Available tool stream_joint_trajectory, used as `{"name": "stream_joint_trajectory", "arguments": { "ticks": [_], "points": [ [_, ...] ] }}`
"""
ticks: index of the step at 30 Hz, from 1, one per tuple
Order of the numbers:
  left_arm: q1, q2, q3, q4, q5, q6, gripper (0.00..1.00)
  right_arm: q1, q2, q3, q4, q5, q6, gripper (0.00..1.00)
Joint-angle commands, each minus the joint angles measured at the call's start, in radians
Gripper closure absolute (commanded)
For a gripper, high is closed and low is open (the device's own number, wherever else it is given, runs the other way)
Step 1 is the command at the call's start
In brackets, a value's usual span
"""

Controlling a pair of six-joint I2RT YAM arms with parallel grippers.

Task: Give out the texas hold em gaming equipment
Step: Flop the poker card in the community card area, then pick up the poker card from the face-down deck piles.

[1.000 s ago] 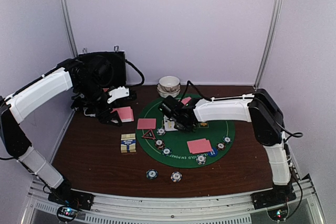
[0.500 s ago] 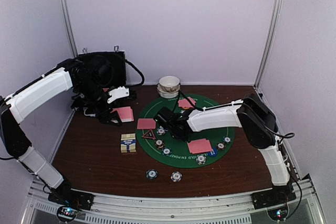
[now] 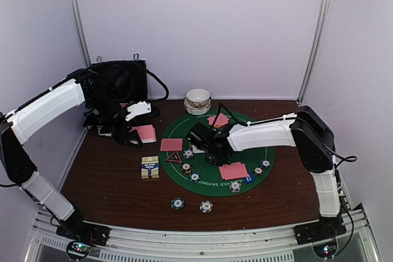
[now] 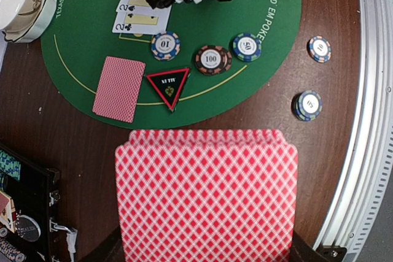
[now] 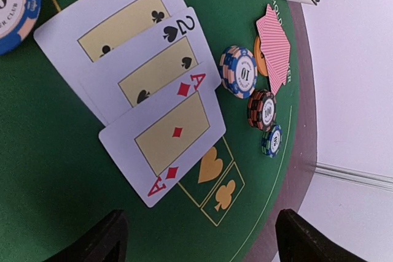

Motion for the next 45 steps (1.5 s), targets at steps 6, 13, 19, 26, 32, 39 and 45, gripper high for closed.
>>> {"name": "stream_joint_trajectory", "arguments": {
  "ticks": [6, 13, 19, 26, 32, 39, 45],
  "points": [
    [0.008, -0.014, 0.017, 0.004, 0.013, 0.005, 1.0, -0.152, -0.261, 0.059, -0.124, -0.281, 0.455, 0.02],
    [0.007, -0.008, 0.019, 0.004, 0.018, 0.005, 1.0, -0.188, -0.378, 0.074, -0.085, -0.69, 0.657, 0.0],
    [0.007, -0.005, 0.019, 0.006, 0.015, 0.008, 1.0, -0.193, -0.37, 0.075, -0.003, -1.045, 0.833, 0.0],
    [0.007, -0.001, 0.019, 0.011, 0.017, 0.007, 1.0, -0.193, -0.319, 0.015, 0.245, -1.389, 1.11, 0.01],
    [0.007, 0.003, 0.02, 0.017, 0.025, 0.005, 1.0, -0.176, -0.268, 0.014, 0.371, -1.502, 1.23, 0.0],
    [0.007, 0.015, 0.029, 0.021, 0.04, 0.005, 1.0, -0.131, -0.21, 0.075, 0.382, -1.558, 1.277, 0.01],
    [0.007, 0.034, 0.042, 0.026, 0.073, -0.005, 1.0, -0.11, -0.193, 0.085, 0.378, -1.587, 1.298, 0.01]
  ]
}}
